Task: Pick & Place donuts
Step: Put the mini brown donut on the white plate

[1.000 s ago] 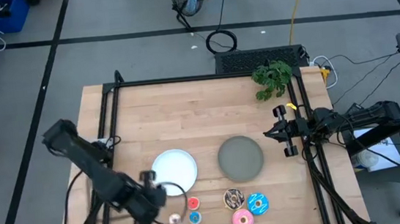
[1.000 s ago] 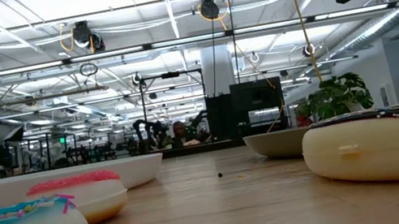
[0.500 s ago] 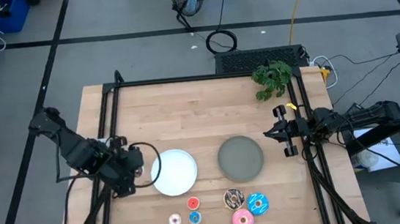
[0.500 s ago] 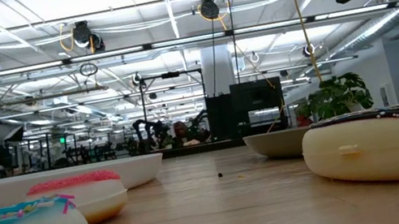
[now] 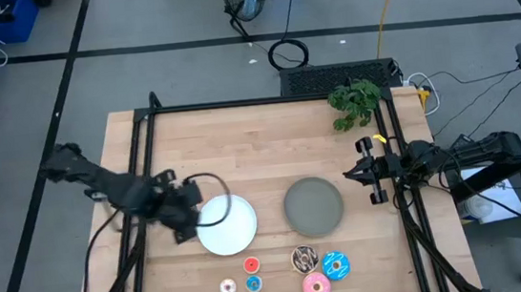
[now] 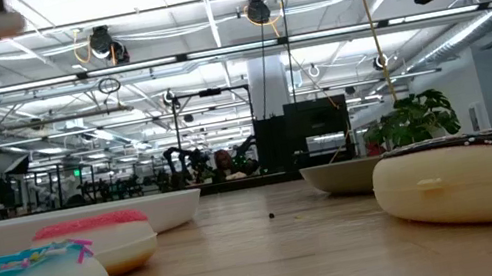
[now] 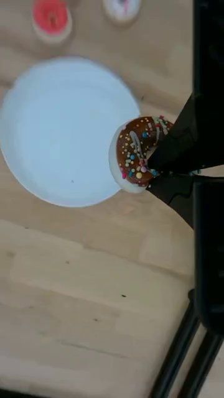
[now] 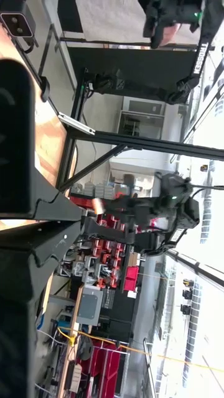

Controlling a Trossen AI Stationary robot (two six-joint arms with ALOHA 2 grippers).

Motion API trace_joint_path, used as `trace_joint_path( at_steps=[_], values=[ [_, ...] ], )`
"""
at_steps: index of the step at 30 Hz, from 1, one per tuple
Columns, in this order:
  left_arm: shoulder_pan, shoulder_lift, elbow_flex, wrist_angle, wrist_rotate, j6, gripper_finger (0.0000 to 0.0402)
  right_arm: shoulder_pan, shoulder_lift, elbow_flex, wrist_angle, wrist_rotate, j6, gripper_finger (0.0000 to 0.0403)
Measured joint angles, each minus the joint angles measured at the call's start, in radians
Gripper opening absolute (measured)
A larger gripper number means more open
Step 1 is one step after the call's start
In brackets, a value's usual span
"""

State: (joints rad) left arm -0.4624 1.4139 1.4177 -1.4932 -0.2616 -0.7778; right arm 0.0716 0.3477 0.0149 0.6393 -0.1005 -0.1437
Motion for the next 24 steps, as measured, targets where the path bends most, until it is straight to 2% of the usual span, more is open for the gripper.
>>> trace_joint_path(
  at_steps=[6,10,13,20,24],
  values=[
    [0.123,0.107,-0.074,0.150,0.075,0.222,0.0016,0.000,0.000,0.000,0.000,0.000,-0.009,0.0000],
    [0.180,0.176,-0.111,0.272,0.096,0.350,0.0007,0.000,0.000,0.000,0.000,0.000,-0.010,0.0000],
    [0.212,0.223,-0.128,0.355,0.108,0.435,0.0018,0.000,0.000,0.000,0.000,0.000,-0.010,0.0000],
    [0.282,0.335,-0.133,0.419,0.176,0.543,0.0007,0.000,0.000,0.000,-0.001,0.000,-0.010,0.0000],
    [0.298,0.395,-0.133,0.455,0.176,0.590,0.0021,0.000,0.000,0.000,-0.001,0.000,-0.010,0.0000]
  ],
)
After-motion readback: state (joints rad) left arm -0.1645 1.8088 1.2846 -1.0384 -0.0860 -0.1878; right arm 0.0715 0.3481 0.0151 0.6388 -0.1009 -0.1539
